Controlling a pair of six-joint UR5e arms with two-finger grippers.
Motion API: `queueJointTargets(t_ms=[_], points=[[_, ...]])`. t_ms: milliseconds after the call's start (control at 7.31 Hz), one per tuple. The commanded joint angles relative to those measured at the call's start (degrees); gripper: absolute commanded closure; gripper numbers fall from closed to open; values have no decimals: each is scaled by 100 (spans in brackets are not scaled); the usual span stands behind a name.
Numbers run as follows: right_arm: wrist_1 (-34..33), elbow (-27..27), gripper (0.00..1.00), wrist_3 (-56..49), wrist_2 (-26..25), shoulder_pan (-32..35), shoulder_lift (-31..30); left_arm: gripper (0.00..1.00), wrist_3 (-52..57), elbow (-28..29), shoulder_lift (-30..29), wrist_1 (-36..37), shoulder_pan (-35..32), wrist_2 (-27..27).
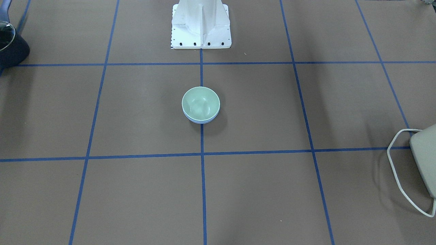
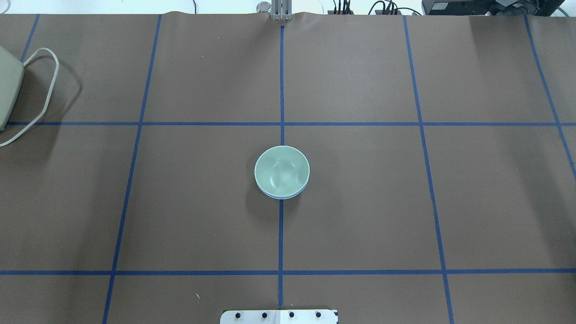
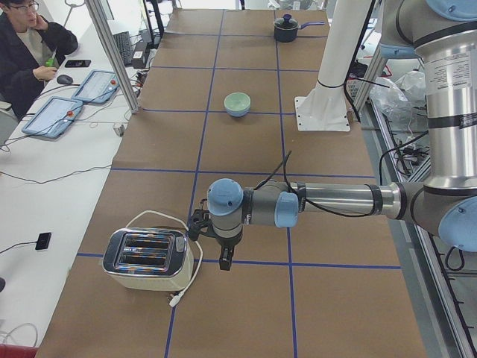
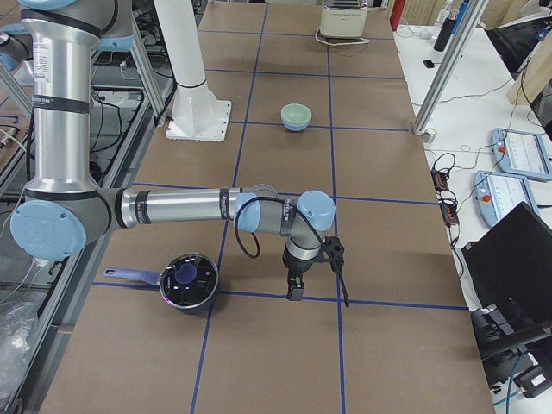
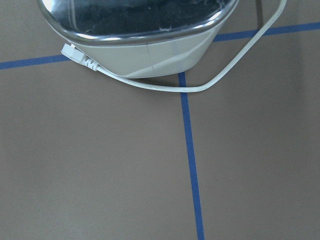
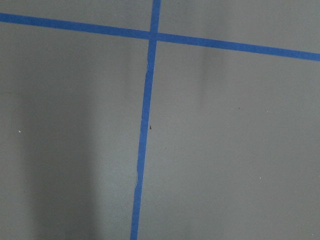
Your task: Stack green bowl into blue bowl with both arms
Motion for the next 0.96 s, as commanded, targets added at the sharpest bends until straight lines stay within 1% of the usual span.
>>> queueJointTargets(t_ms=[0, 821], points=[[0, 9, 0, 1, 3, 4, -15, 1, 0, -1, 4, 3, -3, 1], [0, 27, 0, 1, 30, -5, -33, 1, 0, -79, 100, 3, -30, 1]])
